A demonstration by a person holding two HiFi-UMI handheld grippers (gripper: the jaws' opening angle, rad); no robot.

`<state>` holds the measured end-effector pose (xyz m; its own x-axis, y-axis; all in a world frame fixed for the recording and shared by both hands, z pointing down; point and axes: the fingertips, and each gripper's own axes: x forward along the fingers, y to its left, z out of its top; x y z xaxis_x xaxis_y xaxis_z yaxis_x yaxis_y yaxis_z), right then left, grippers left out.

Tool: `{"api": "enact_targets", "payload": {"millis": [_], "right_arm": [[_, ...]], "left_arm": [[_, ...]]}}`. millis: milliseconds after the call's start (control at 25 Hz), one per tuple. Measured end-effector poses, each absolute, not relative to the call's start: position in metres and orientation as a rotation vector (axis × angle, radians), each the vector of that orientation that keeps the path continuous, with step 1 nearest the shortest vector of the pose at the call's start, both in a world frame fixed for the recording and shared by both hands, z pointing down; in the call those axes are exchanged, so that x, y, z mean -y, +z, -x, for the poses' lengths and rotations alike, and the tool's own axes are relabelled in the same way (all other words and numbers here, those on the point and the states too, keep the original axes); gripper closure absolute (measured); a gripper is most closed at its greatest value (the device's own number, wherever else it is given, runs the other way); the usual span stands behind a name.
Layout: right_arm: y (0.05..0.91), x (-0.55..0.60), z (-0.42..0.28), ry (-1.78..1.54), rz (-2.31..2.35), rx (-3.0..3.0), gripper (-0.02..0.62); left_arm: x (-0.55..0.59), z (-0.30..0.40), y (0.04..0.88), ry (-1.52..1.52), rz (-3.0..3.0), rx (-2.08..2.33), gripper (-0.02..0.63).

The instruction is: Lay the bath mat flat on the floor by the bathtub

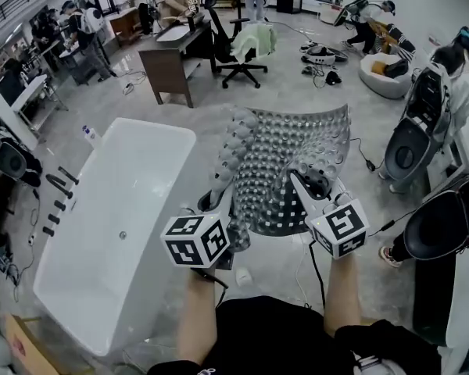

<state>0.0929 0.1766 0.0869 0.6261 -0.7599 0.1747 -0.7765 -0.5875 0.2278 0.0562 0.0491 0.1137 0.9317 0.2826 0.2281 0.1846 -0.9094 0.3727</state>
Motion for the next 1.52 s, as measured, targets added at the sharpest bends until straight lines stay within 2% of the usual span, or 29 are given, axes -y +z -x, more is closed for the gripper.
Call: {"api": "enact_targets", "payload": {"millis": [440,1080,1520], "right_arm": [[0.084,-0.158,-0.185,0.069,-2.578,1.208,0.563],[0.082,-0.230,-0.294,0.146,-2.581,1.089,0.561],[0.085,-0.268,-0.346,0.156,-2.552,1.122,0.561]], "left_arm": [[-0.029,-0.167,0.101,0.369,-2.769,-0.410,0.577],[-0.093,-0.290,0.096,0.389,-2.727,-0.494,0.577],[-0.130,-0.337,0.109,0.390,-2.711,-0.440,0.577]]}}
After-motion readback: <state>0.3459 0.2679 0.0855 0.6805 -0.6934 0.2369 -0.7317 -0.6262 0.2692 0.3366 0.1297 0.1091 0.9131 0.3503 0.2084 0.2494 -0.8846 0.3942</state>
